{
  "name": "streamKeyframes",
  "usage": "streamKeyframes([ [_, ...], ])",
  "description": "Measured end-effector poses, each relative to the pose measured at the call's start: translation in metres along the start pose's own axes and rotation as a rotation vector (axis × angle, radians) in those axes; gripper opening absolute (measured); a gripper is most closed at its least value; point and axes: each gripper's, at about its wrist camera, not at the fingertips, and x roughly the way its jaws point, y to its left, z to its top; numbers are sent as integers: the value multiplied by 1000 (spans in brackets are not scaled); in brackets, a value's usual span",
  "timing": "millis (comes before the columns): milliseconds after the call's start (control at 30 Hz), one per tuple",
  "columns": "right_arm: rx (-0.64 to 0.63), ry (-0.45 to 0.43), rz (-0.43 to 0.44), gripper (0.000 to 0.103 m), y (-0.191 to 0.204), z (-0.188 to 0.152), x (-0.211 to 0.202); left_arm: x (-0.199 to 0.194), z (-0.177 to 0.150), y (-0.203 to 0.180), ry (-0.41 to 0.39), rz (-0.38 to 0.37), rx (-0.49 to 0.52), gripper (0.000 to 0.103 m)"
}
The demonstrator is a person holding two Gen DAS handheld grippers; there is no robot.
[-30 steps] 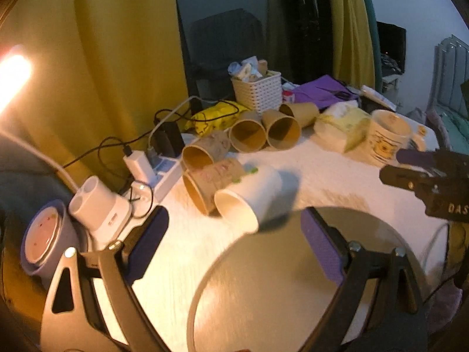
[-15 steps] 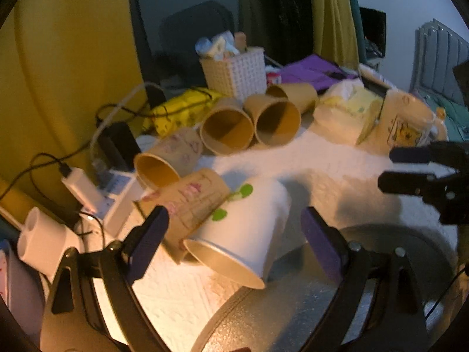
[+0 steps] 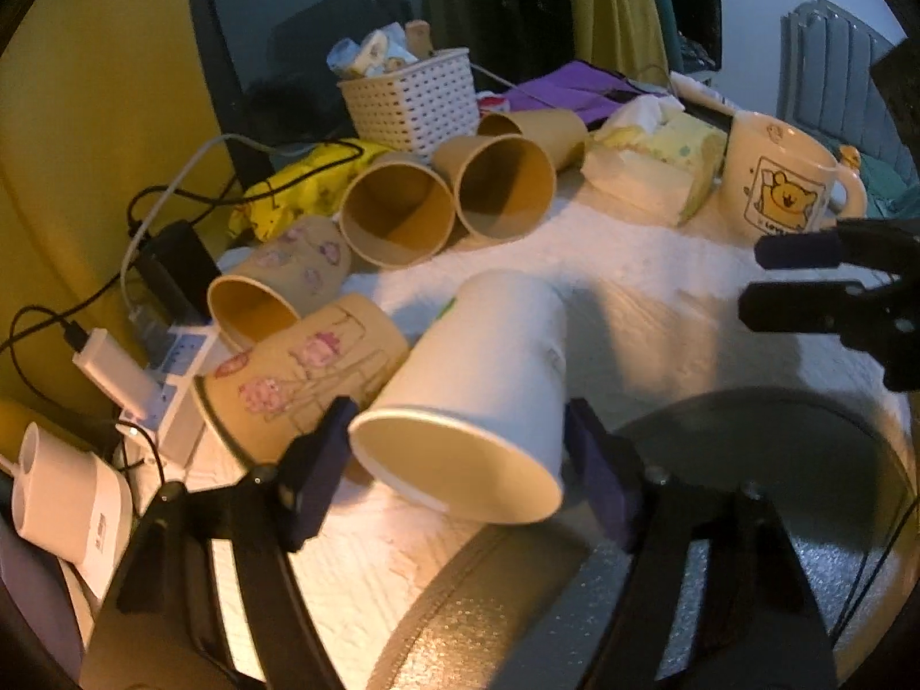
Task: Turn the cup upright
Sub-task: 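Grasp the white tree-print cup by its side with the right gripper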
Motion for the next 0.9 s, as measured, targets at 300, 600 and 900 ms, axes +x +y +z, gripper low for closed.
streamKeyframes([
  [300,9,-32,-25,69,6,-8,-33,-39,-8,-11,-29,-93,-38,73],
  [600,12,-70,-61,69,17,-38,-85,-108,-35,-62,-51,-231,-13,73],
  [900,53,-39,-70,69,14,-90,-116,-143,-77,-107,-18,-254,25,73],
])
